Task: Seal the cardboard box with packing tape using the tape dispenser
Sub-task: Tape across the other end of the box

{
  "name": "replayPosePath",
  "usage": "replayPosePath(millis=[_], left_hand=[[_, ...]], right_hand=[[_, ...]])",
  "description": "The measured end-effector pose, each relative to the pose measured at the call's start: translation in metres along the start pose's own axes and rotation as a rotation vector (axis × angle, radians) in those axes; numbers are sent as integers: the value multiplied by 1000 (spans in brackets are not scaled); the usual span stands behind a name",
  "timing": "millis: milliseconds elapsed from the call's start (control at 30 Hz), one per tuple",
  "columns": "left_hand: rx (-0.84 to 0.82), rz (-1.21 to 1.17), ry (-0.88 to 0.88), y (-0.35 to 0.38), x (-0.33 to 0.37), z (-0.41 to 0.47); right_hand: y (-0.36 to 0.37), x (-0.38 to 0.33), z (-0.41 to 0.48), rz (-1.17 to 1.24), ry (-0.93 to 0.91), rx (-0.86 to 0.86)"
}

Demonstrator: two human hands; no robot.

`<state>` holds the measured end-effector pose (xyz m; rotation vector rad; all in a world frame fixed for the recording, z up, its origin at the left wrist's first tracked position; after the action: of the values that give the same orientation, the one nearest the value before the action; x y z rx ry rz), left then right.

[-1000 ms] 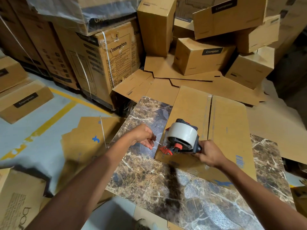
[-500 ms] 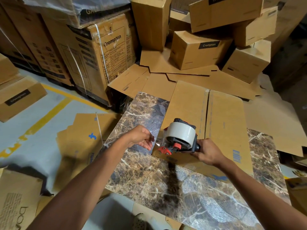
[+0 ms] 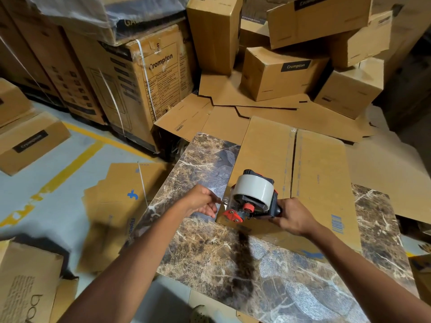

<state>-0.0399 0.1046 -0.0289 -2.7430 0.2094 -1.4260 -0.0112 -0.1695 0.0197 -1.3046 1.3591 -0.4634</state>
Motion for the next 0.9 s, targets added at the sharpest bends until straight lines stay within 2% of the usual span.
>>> replayPosePath(millis=[233,333,433,500,633,767,900], left_hand=[[81,-11,16,0,-21,8],[183,64,7,0,-30,10],[332,-26,52,-2,-31,9],[368,-78,94,-5,-25,8],[285,-70,120,-2,-4,8],[126,-33,62,10,12,11],[58,-54,15,18,14,18]], right_hand=[[-3,-7,-2,23,12,-19],[-3,-7,-1,24,7,-25],[-3,-7,-1,25,2,-23],[-2,-6,0,28,0,-31],[-1,-1,4,46,-5,-48],[-7,-7,6,99,-46,-117],[-9,-11,9,104,-43,-195]])
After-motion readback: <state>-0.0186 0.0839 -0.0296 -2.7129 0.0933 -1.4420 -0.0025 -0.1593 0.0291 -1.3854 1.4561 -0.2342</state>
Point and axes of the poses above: each hand's wrist, its own z-axis towards the middle knuckle, its own y-axis out of the palm, x = y × z, the point moved 4 cm from there along z, towards the middle knuckle, and after that the axes turned 3 degrees about x, right-handed, at the moved point
